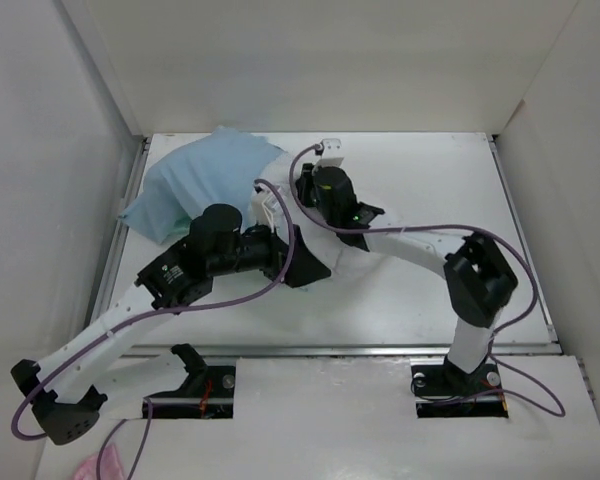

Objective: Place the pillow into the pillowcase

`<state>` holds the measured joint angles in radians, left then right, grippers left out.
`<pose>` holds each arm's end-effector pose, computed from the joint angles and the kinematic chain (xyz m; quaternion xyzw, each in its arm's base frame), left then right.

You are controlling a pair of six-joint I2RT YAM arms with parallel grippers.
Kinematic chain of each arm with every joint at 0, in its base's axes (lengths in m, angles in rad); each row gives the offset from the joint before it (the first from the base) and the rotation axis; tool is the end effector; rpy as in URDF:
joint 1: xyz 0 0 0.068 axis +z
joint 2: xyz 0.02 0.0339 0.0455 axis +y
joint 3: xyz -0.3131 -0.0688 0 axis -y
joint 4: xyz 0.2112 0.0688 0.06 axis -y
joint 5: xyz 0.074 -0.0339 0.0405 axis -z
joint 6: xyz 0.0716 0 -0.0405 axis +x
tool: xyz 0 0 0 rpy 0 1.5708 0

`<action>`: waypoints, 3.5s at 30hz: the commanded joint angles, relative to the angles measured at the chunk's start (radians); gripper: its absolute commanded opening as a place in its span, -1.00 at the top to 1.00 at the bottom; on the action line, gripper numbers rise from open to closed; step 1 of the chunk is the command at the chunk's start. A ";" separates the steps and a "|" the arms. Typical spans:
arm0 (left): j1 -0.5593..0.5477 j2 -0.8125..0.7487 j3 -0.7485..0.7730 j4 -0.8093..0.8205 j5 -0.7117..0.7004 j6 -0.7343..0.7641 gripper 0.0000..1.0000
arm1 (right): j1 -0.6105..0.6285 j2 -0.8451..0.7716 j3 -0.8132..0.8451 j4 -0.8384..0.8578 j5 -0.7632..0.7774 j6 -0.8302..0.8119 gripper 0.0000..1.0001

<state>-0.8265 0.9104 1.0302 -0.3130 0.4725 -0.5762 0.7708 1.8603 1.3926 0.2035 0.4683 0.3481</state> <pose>0.0882 -0.1439 0.4191 0.2413 0.7261 -0.5368 0.3555 0.3511 0.2959 0.3359 -0.0242 0.7848 0.1576 0.5989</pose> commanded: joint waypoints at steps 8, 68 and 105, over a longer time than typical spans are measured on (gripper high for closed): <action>0.019 0.051 0.245 -0.243 -0.759 -0.020 -1.00 | -0.033 -0.384 -0.299 0.100 -0.546 -0.081 -0.78; 0.314 0.984 1.140 -0.406 -1.091 0.437 1.00 | -0.054 -0.129 0.000 -0.036 -0.816 -0.417 -1.00; 0.309 0.637 0.433 -0.170 -0.938 0.461 -0.72 | -0.036 -0.125 -0.130 0.001 -0.695 -0.422 1.00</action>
<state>-0.5453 1.5490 1.4811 -0.5388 -0.3450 -0.0868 0.7280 1.7504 1.2549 0.1940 -0.1745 -0.0677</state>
